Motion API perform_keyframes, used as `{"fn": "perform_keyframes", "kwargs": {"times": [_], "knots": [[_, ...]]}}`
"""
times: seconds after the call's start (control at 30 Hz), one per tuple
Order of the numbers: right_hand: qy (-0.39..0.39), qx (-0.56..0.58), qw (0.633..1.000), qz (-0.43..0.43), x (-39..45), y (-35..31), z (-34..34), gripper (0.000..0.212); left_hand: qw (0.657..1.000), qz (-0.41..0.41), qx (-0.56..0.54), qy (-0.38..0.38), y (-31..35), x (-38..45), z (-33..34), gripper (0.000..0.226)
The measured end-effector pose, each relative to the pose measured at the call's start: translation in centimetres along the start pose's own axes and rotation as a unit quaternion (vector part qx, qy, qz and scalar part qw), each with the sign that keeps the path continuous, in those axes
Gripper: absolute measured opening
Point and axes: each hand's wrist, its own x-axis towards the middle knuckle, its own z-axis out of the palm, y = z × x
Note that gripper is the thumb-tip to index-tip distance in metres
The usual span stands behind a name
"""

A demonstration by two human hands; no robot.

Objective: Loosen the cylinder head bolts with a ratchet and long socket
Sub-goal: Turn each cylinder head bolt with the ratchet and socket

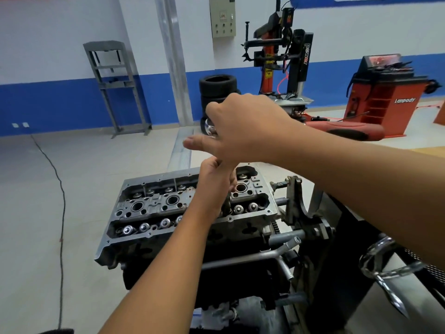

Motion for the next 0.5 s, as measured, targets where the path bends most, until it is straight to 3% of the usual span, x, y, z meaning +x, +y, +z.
{"fn": "perform_keyframes", "kwargs": {"times": [0.17, 0.37, 0.43, 0.5], "knots": [[-0.006, -0.007, 1.0, 0.005, -0.4, 1.2, 0.0, 0.065, 0.998, 0.011, -0.01, 0.063, 0.1, -0.3, 1.7, 0.066], [-0.028, -0.021, 0.999, 0.009, -1.5, 1.4, -0.4, 0.06, 0.994, 0.04, 0.051, 0.086, 1.3, 0.6, 2.0, 0.023], [-0.045, -0.014, 0.998, 0.037, -3.2, 2.1, -1.1, 0.059, 0.995, 0.051, 0.064, 0.057, 2.9, 1.4, 2.6, 0.029], [-0.057, -0.079, 0.993, 0.068, -6.2, 3.3, -2.1, 0.054, 0.996, 0.042, 0.056, 0.056, 3.7, 2.2, 3.3, 0.026]]}}
